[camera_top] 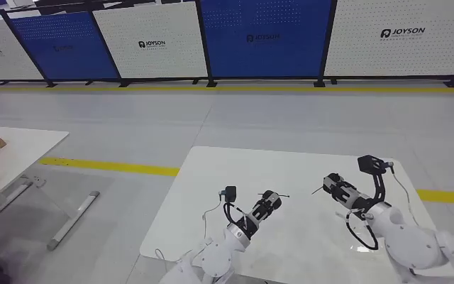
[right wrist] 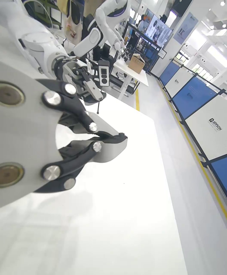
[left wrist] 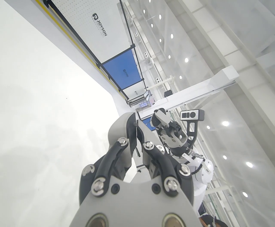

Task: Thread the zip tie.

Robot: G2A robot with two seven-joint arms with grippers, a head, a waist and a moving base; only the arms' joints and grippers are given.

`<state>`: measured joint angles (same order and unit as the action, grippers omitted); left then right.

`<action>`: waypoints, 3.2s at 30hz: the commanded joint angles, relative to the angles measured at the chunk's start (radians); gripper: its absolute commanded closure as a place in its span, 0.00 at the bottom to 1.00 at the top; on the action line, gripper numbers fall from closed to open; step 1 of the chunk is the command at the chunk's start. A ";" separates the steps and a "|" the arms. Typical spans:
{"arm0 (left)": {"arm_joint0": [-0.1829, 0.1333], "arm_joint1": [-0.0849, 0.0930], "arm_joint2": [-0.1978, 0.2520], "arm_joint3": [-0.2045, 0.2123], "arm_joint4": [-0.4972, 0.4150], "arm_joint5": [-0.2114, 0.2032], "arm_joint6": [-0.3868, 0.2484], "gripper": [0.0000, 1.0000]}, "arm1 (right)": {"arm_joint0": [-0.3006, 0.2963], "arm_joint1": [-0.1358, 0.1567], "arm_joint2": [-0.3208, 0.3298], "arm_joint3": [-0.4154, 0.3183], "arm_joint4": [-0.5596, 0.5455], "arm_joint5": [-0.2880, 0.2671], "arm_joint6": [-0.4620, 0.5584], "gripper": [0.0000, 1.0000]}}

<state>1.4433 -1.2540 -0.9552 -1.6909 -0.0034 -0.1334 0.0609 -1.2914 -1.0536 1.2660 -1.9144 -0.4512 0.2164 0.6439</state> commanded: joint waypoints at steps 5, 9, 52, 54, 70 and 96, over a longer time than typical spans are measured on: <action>0.000 0.000 0.000 0.000 0.000 0.000 0.000 1.00 | -0.009 -0.023 -0.096 0.010 -0.034 0.019 -0.179 1.00; 0.000 0.000 0.000 0.000 0.000 0.000 0.000 1.00 | 0.021 -0.036 -0.132 0.044 0.004 0.023 -0.172 1.00; 0.000 0.000 0.000 0.000 0.000 0.000 0.000 1.00 | -0.085 -0.055 -0.157 -0.013 -0.128 0.003 -0.315 1.00; 0.000 0.000 0.000 0.000 0.000 0.000 0.000 1.00 | -0.080 -0.057 -0.159 -0.010 -0.132 -0.003 -0.310 1.00; 0.000 0.000 0.000 0.000 0.000 0.000 0.000 1.00 | -0.078 -0.071 -0.158 -0.010 -0.153 -0.013 -0.286 1.00; 0.000 0.000 0.000 0.000 0.000 0.000 0.000 1.00 | -0.094 -0.091 -0.144 -0.013 -0.184 -0.012 -0.296 1.00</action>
<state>1.4433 -1.2540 -0.9552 -1.6909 -0.0033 -0.1334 0.0609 -1.3852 -1.1446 1.1218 -1.9268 -0.6325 0.2049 0.3454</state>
